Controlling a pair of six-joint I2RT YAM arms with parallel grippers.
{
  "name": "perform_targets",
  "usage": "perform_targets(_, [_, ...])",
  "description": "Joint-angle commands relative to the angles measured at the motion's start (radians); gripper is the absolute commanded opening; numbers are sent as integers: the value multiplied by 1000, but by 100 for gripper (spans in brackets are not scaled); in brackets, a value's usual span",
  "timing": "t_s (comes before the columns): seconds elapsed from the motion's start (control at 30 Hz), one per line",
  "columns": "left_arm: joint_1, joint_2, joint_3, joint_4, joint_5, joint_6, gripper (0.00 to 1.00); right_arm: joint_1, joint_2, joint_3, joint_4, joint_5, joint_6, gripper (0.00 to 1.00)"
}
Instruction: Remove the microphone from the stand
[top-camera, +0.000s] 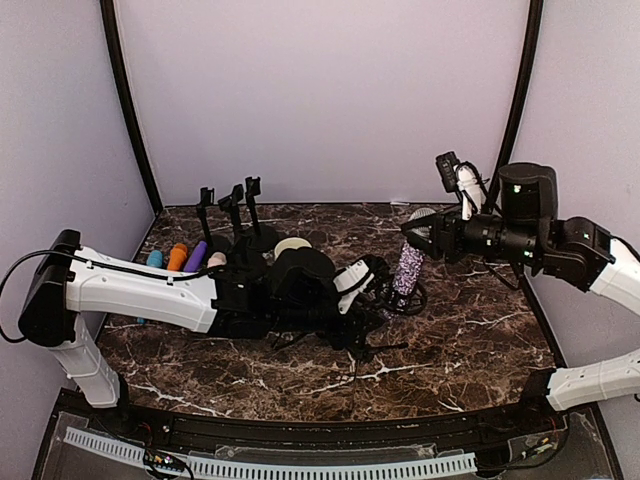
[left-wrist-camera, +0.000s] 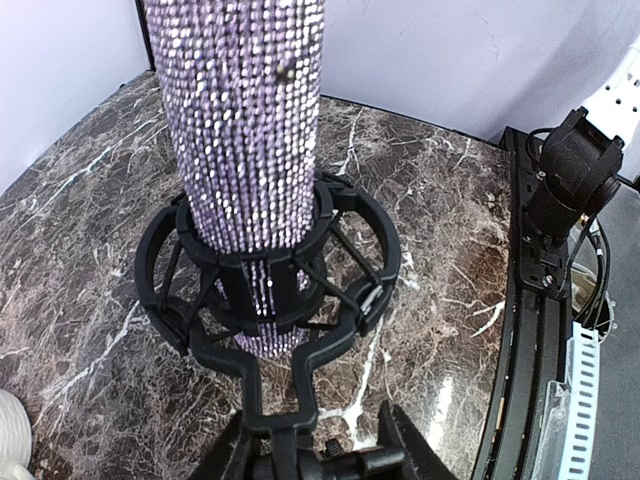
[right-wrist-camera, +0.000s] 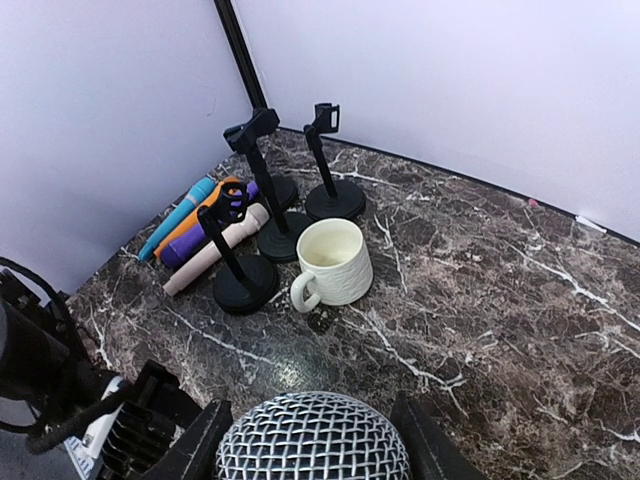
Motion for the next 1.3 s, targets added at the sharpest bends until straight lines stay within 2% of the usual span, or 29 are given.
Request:
perform_targets(0.0, [1,40,-19,-115,-12,-10,0,10,-35,83,146,-21,14,14])
perform_targets(0.43, [-1,48,-38,-140,-157,16,0,9,-87,245,47,138,9,14])
perform_targets(0.63, [22,38,-49,-96,-242,50,0,8,-127,229,39,226,29,15])
perform_targets(0.87, [132,38,-37,72,-175,111,0,8,-143,188,46,247,48,16])
perform_targets(1.17, [247,139,114,131,-86,181,1,8,-149,159,53,244,63,16])
perform_targets(1.23, [263,154,131,133,-67,180,3,9,-150,157,52,241,67,16])
perform_targets(1.27, [265,159,139,132,-63,180,7,9,-151,156,49,239,70,16])
